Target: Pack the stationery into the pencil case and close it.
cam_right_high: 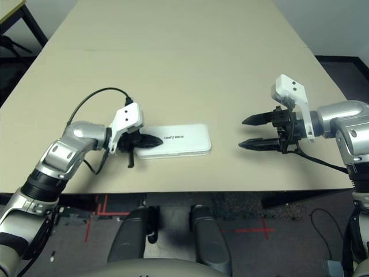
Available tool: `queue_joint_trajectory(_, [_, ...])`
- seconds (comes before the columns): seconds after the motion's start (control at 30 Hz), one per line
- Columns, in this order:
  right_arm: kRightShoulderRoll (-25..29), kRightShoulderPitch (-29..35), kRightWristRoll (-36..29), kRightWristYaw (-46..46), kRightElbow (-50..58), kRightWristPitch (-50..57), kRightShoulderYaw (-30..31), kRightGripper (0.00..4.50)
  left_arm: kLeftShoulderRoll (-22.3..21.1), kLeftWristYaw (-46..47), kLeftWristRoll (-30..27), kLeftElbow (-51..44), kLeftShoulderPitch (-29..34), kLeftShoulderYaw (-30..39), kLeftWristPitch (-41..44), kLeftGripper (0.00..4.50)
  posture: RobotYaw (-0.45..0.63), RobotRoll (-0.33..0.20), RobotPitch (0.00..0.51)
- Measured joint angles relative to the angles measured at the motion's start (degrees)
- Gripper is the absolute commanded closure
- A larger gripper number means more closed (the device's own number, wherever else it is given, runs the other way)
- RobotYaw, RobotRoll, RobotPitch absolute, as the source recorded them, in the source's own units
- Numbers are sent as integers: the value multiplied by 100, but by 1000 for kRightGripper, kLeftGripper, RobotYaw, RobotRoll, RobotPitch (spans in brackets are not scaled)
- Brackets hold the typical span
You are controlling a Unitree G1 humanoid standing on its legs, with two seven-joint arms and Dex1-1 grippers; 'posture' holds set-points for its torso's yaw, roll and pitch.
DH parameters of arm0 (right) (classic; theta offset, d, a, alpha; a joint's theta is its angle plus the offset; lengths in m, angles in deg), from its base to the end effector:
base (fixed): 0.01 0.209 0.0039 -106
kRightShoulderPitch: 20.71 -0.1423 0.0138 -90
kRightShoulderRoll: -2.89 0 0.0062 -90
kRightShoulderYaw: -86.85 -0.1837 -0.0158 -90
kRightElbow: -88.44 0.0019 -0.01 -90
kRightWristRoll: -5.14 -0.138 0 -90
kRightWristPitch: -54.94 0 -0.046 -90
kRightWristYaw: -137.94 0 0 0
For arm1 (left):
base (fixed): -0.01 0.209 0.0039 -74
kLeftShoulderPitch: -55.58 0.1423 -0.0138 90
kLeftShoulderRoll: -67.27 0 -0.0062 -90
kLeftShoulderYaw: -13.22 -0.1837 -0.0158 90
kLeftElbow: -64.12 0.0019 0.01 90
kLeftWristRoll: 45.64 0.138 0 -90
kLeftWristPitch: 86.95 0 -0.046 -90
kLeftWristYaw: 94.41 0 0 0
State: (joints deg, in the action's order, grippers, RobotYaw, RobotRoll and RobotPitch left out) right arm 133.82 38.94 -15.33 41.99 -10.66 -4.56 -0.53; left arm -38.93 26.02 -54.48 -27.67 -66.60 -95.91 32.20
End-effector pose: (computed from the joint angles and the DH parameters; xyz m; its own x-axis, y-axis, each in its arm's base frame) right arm 0.2669 -0.3062 0.2120 0.2882 0.7850 -0.5484 -0.9385 0.3453 0.0010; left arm 0.2830 0.1658 0.1538 0.3058 -0.8178 -0.4876 0.9512 0.2406 0.1930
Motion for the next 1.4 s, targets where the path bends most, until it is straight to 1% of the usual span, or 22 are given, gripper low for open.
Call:
queue_joint_trajectory(0.2, [-3,0,18,-2,0,-21,67,0,3,56,199,45,-65,-135,12,4486,3,0,146])
queue_joint_trajectory(0.47, [-164,-5,32,-88,-9,-110,69,0,-19,119,201,-111,45,-118,126,4486,4,0,158])
queue_joint_trajectory(0.57, [-373,-56,21,-228,-69,-213,43,0,133,266,50,-169,214,135,191,3879,4,0,162])
queue_joint_trajectory(0.67, [-786,-169,-64,-576,-252,-399,-178,0,411,588,-281,-168,379,709,242,2796,8,0,166])
queue_joint_trajectory(0.7, [-898,-207,-93,-710,-296,-436,-243,0,457,700,-385,-182,382,921,243,2358,12,0,168])
queue_joint_trajectory(0.73, [-1027,-241,-127,-840,-343,-474,-346,0,500,816,-516,-192,383,1158,242,2033,12,0,168])
queue_joint_trajectory(0.87, [-1464,-366,-227,-1463,-625,-541,-697,0,656,1324,-913,-218,386,2083,237,482,12,0,168])
queue_joint_trajectory(0.9, [-1575,-422,-240,-1639,-717,-560,-792,0,663,1451,-977,-216,382,2258,223,84,30,0,175])
queue_joint_trajectory(1.1, [-2074,-765,-234,-2726,-1269,-938,-1254,0,636,2108,-1211,-26,321,3186,12,31,43,0,178])
queue_joint_trajectory(1.27, [-2307,-995,4,-3914,-1969,-1373,-1507,0,392,2613,-1216,772,51,3842,-424,31,48,0,180])
queue_joint_trajectory(1.4, [-2417,-1157,256,-4886,-2573,-1830,-1698,0,336,2937,-1204,1484,-121,4161,-993,31,44,0,183])
